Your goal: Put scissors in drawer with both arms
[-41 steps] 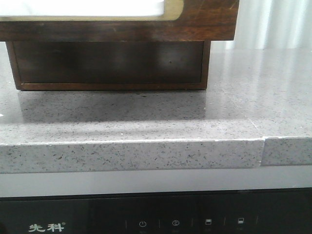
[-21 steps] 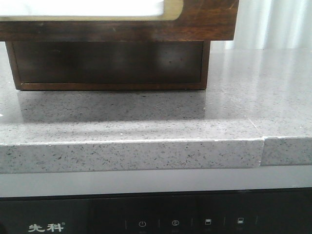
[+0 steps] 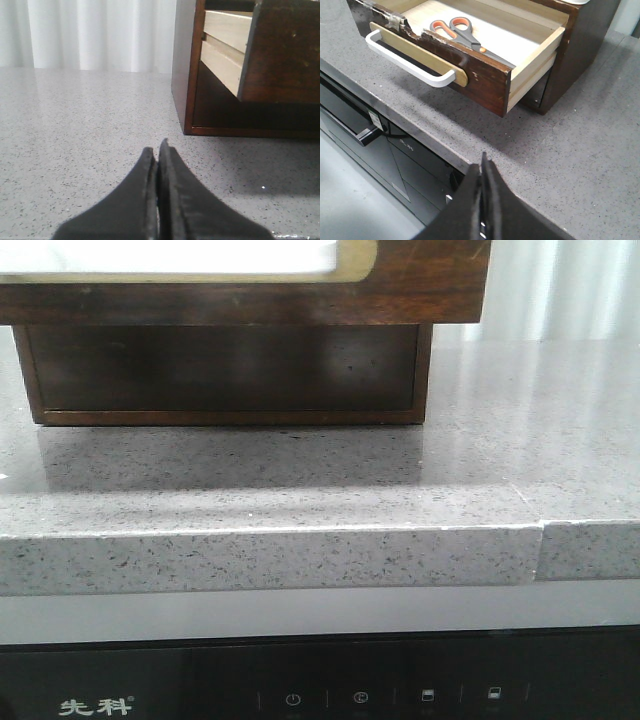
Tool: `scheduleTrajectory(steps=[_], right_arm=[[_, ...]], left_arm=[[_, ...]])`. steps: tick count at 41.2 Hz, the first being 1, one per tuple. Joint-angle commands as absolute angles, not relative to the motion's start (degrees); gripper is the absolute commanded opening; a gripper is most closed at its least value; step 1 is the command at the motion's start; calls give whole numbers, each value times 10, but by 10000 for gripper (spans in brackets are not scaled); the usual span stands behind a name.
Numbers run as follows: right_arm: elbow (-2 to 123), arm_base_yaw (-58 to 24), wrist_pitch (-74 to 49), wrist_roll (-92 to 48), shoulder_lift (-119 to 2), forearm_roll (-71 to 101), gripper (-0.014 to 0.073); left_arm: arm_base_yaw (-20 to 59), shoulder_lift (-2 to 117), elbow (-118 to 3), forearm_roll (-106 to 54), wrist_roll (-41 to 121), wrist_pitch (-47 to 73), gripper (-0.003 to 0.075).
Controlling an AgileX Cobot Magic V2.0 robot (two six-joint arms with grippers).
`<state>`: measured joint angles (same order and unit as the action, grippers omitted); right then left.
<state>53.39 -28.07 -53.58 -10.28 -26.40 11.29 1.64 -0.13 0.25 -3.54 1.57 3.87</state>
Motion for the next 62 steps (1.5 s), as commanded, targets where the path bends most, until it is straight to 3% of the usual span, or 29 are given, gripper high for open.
scheduleTrajectory(steps=[1,45,62], right_arm=[[547,-281,-490,-105,-268,115,-117],[540,-278,-475,-105,-261,108,-117],[292,-40,-201,-105,-130,70,-117]], left_arm=[[7,-12,16,-40,10,-11,-20],[-5,-12,16,-40,10,-11,-20],[-5,-12,16,-40,10,-11,-20]])
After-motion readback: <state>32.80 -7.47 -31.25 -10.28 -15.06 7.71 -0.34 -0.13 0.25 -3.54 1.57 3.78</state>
